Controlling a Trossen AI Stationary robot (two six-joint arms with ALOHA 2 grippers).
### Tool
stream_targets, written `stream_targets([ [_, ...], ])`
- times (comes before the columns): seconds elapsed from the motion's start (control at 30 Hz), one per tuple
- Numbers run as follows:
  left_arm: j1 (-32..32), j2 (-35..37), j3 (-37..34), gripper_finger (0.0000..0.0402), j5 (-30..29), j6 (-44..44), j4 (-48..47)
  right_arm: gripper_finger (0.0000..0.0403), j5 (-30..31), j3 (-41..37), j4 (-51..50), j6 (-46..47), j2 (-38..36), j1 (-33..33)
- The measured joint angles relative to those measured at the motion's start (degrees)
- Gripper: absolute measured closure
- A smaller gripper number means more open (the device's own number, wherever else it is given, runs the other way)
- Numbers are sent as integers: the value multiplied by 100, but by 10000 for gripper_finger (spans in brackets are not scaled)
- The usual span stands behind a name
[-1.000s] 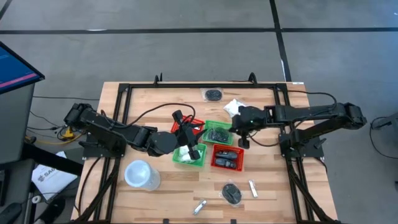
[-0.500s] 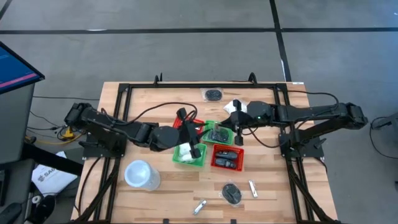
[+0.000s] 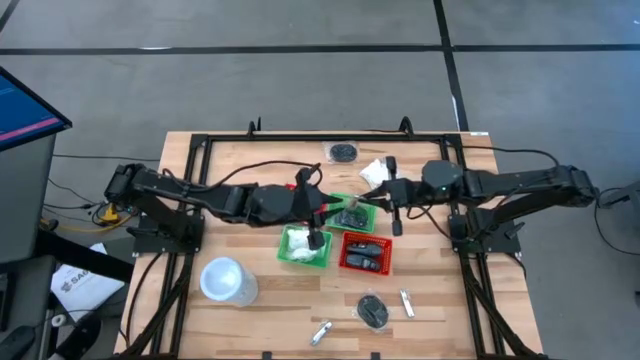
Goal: Pick & Place Travel size toiletries
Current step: Put the silver nail cutter into the top left red bin
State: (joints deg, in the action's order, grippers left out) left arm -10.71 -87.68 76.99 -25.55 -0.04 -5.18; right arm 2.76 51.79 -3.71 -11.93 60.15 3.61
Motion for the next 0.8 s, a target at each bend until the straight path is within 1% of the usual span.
stream_targets([
  [0.13,129,-2,0,312,64,-28,12,403,0,2,41,-27,-76,115],
  [0.2,197,-2,0,308,224,-28,23,403,0,0,84,-69,-68,170],
  [0.4,416,-2,0,284,1198,-198,58,403,0,0,352,-220,-25,237],
  [0.5,447,0,0,265,1518,-198,75,403,0,0,390,-220,-27,236],
  [0.8,479,-2,0,205,1592,-198,188,403,0,0,511,-221,-27,236],
])
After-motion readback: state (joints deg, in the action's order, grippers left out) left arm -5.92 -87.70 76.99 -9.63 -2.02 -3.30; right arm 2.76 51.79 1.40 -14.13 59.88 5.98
